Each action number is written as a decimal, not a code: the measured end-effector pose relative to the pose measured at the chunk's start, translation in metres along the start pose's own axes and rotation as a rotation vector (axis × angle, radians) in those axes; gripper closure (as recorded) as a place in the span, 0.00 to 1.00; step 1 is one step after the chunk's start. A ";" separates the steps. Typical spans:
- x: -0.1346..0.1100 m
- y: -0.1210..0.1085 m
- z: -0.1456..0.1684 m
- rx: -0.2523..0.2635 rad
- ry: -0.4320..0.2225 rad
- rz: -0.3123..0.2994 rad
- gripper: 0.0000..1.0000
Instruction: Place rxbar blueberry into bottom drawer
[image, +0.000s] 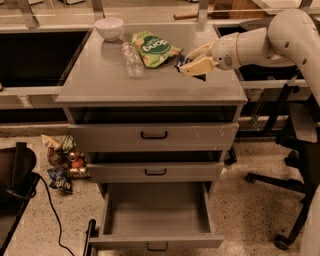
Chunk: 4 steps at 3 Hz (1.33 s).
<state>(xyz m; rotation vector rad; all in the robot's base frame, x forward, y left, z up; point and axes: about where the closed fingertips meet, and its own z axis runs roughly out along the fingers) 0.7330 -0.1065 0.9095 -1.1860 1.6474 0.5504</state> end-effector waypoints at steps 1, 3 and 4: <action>-0.004 0.029 0.005 -0.033 -0.003 -0.019 1.00; -0.011 0.105 -0.008 0.050 -0.025 0.008 1.00; 0.017 0.129 0.011 0.006 0.013 0.035 1.00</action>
Offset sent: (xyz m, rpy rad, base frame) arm -0.1512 0.0815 -0.0511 -0.0052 0.0339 0.0171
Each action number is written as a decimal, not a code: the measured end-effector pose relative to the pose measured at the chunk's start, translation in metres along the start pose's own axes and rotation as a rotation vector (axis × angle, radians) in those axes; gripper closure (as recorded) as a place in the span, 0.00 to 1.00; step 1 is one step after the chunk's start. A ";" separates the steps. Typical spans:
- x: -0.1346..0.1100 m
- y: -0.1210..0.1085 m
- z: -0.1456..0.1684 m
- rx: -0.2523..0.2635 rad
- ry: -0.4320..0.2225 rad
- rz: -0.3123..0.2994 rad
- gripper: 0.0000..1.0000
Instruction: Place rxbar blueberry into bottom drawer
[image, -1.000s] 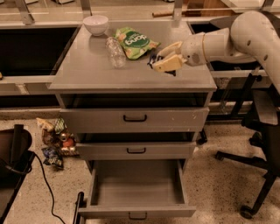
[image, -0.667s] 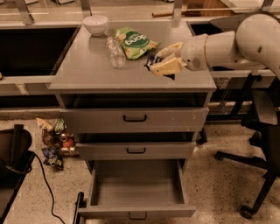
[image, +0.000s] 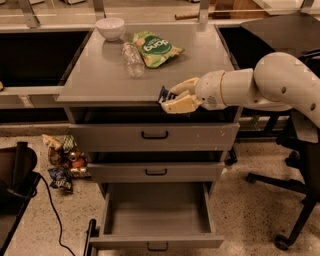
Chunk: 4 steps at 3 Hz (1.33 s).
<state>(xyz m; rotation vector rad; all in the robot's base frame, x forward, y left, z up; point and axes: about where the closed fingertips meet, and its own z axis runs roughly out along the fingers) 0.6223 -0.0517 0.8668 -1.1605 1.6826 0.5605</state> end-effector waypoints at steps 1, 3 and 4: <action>0.000 0.000 0.000 0.000 0.001 0.001 1.00; 0.057 0.016 -0.008 0.030 0.052 0.083 1.00; 0.119 0.031 -0.027 0.106 0.137 0.155 1.00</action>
Offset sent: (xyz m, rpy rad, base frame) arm -0.0068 -0.0119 -0.0393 -0.0303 0.0803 -0.0097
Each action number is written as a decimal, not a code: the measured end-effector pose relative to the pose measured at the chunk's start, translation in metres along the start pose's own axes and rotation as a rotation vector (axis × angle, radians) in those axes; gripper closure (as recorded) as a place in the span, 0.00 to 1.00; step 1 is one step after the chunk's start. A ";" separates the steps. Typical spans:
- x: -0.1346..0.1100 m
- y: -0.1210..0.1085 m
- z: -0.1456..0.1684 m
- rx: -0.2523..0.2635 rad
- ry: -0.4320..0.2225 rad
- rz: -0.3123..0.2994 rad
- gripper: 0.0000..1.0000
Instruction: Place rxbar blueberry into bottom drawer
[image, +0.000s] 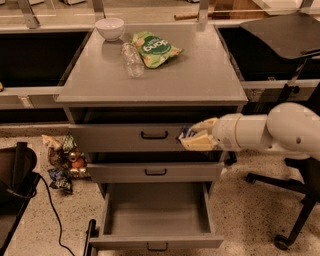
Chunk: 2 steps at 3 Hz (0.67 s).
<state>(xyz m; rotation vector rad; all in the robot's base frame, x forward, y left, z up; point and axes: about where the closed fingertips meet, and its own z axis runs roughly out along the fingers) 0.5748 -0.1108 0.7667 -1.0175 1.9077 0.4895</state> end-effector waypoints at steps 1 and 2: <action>0.066 0.006 0.001 0.037 0.078 0.101 1.00; 0.066 0.006 0.002 0.036 0.078 0.102 1.00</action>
Offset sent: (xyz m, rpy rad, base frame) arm -0.0169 -0.0243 -0.0477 -0.0171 0.0801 -0.0802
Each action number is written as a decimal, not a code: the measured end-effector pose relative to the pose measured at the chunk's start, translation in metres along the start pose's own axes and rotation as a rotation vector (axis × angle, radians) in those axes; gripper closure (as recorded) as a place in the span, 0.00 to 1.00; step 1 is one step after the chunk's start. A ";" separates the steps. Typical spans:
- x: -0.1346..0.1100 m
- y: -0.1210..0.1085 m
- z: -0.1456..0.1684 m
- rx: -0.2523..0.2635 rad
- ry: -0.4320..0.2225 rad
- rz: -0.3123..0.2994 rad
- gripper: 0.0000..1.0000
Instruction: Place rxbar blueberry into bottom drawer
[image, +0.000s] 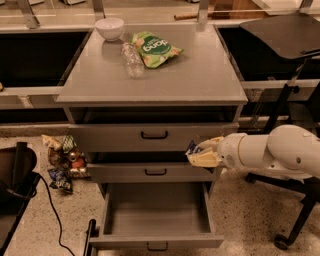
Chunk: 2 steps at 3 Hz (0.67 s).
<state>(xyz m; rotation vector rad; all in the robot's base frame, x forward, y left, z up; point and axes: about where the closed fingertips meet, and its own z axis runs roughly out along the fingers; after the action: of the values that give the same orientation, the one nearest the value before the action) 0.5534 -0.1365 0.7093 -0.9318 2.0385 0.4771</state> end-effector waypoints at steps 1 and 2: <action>0.020 0.004 0.022 -0.017 0.022 0.047 1.00; 0.070 0.021 0.061 -0.023 0.030 0.088 1.00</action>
Offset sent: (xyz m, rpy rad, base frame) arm -0.0037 0.0239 -0.1819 0.0506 0.0592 -0.1519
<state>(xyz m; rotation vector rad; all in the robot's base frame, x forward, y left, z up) 0.5434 -0.1165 0.6168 -0.8699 2.1116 0.5386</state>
